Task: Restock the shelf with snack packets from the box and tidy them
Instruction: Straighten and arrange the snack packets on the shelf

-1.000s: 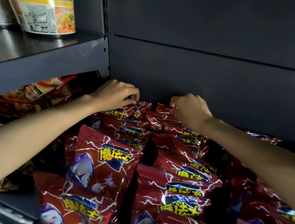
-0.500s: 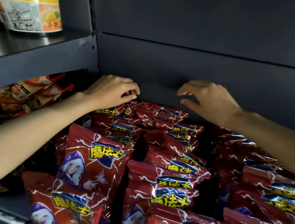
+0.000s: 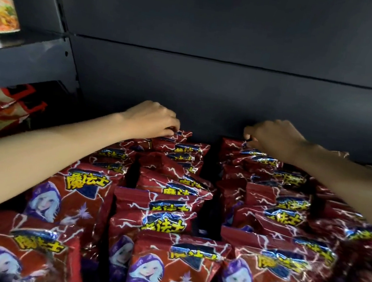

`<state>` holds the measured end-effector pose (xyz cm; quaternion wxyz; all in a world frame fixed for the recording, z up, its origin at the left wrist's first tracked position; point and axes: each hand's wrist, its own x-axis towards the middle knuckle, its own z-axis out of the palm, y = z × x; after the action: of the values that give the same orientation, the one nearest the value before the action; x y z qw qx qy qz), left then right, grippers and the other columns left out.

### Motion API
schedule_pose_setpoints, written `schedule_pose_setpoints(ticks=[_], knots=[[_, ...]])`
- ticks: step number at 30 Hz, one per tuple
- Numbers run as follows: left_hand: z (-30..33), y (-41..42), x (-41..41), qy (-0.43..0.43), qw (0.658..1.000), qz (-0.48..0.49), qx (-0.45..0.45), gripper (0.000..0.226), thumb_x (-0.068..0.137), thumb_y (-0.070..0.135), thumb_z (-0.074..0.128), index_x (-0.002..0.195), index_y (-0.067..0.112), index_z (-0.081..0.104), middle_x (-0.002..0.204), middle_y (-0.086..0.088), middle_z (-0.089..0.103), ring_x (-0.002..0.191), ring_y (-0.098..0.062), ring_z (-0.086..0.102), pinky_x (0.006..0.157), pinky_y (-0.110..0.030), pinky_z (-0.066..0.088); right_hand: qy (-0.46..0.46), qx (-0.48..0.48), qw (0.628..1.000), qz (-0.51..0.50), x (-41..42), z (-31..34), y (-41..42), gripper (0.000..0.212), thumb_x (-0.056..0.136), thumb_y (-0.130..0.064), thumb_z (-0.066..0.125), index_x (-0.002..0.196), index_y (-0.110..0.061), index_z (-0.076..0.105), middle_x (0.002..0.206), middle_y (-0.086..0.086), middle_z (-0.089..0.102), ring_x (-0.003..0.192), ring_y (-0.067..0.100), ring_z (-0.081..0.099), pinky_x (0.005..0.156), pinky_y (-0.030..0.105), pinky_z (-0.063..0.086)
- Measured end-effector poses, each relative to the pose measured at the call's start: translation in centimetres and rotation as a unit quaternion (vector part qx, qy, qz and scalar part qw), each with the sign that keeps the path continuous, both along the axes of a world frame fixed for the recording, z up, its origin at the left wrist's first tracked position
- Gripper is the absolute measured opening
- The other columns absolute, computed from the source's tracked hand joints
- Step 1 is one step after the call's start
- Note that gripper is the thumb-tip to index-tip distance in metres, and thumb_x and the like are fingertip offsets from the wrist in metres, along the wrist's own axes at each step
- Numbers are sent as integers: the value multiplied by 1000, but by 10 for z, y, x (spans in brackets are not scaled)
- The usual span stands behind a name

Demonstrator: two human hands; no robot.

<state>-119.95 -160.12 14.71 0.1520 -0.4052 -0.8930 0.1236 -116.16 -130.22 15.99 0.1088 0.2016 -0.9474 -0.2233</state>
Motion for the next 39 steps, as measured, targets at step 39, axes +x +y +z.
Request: schedule_pose_setpoints(ticks=[39], knots=[[3,103,12,-18,991,-99,91,30,97,27,50,125,16,58,121,0,62,112,-18,58,89,-37,52,42,-30,994,-93,34,23,97,21,99,-27,42,109,-26,61,109,3,67,97,28,63,72,33,47]])
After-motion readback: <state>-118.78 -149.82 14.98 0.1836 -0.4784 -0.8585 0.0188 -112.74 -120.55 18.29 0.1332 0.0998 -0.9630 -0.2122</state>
